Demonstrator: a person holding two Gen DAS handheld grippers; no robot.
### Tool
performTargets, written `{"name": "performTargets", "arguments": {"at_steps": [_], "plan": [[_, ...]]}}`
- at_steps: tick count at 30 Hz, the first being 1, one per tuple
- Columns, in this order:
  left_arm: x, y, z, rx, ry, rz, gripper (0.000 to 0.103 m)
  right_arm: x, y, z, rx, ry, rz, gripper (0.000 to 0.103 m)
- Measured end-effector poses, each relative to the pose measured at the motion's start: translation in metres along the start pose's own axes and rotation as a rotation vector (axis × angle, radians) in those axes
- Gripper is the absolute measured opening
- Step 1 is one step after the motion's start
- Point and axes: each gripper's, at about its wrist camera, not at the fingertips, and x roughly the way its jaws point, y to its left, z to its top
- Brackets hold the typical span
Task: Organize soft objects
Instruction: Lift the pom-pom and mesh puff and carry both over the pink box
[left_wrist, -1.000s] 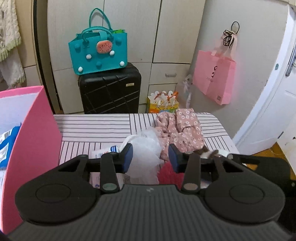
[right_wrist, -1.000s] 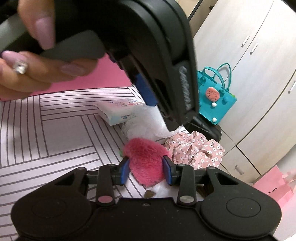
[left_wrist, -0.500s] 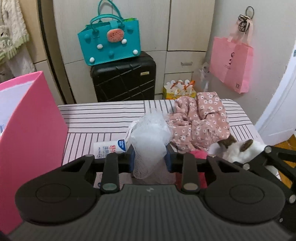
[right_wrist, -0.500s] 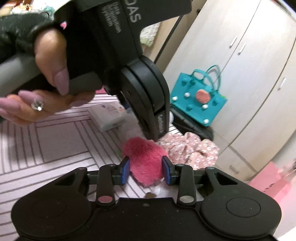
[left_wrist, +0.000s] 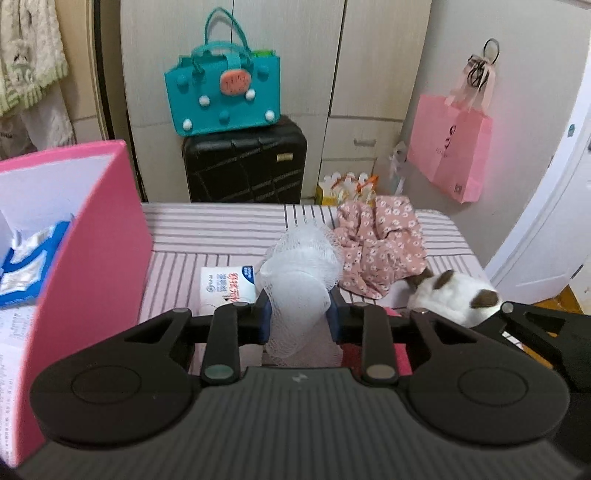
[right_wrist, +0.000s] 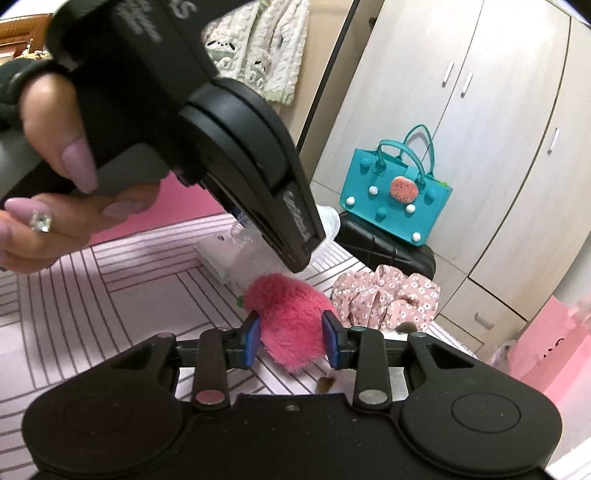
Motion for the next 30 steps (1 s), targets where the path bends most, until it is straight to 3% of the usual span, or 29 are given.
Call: {"name": "performTargets", "arguments": {"at_steps": [7, 13, 22, 30], "plan": [[-0.032, 0.006, -0.006, 0.009, -0.026, -0.024, 0.028, -0.025, 0.008, 0.006, 0.021, -0.015, 0.024, 0.038], [-0.052, 0.011, -0.015, 0.016, 0.004, -0.089, 0.028, -0.033, 0.006, 0.014, 0.096, 0.036, 0.078, 0.038], [-0.079, 0.017, -0.027, 0.072, 0.098, -0.209, 0.028, -0.045, -0.018, 0.015, 0.376, 0.163, 0.234, 0.039], [-0.104, 0.027, -0.042, 0.116, 0.195, -0.278, 0.027, -0.056, -0.008, 0.016, 0.452, 0.221, 0.328, 0.039]]}}
